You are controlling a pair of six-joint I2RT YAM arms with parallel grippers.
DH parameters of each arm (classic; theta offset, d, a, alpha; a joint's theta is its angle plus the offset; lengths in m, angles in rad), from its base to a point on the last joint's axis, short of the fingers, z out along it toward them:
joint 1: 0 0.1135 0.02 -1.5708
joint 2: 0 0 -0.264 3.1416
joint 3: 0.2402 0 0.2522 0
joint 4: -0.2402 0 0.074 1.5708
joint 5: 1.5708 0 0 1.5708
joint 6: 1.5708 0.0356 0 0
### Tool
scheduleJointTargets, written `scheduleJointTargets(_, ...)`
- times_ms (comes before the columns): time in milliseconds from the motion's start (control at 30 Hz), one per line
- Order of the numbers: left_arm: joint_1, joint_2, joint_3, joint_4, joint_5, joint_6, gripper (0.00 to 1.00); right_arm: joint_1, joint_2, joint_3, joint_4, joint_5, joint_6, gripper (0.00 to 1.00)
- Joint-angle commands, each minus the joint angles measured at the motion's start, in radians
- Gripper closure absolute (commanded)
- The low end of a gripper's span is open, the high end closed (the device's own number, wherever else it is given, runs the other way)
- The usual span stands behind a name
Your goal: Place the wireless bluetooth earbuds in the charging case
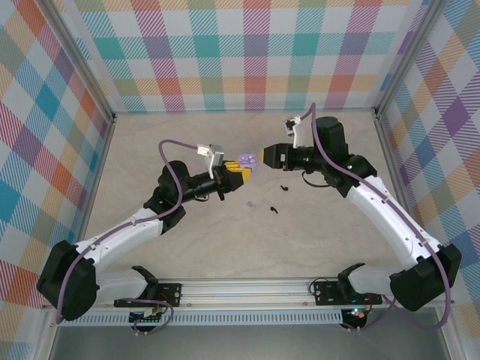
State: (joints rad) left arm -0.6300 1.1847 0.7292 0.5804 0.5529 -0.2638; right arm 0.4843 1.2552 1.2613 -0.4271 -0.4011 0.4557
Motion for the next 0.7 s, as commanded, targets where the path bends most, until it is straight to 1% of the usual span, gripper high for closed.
scheduleJointTargets(0, -0.013, -0.059, 0.013, -0.088, -0.011, 0.067, 0.85, 0.002, -0.005, 0.057, -0.14, 0.189, 0.001, 0.55)
scheduleJointTargets(100, -0.013, -0.102, 0.007, -0.125, -0.016, 0.08, 0.85, -0.001, 0.03, 0.069, -0.214, 0.268, 0.004, 0.55)
scheduleJointTargets(200, -0.013, -0.142, 0.015, -0.186, -0.024, 0.1, 0.85, -0.003, 0.08, 0.07, -0.249, 0.271, -0.008, 0.55)
scheduleJointTargets(367, -0.013, -0.196, 0.028, -0.246, -0.036, 0.112, 0.85, -0.003, 0.187, 0.066, -0.262, 0.183, -0.036, 0.55)
scheduleJointTargets(533, -0.013, -0.224, 0.046, -0.282, -0.034, 0.117, 0.85, 0.002, 0.326, 0.084, -0.281, 0.066, -0.096, 0.55)
scheduleJointTargets(600, -0.013, -0.23, 0.047, -0.288, -0.034, 0.121, 0.85, 0.011, 0.385, 0.1, -0.301, 0.038, -0.133, 0.55)
scheduleJointTargets(667, -0.013, -0.237, 0.049, -0.293, -0.037, 0.122, 0.85, 0.028, 0.438, 0.119, -0.323, 0.035, -0.173, 0.55)
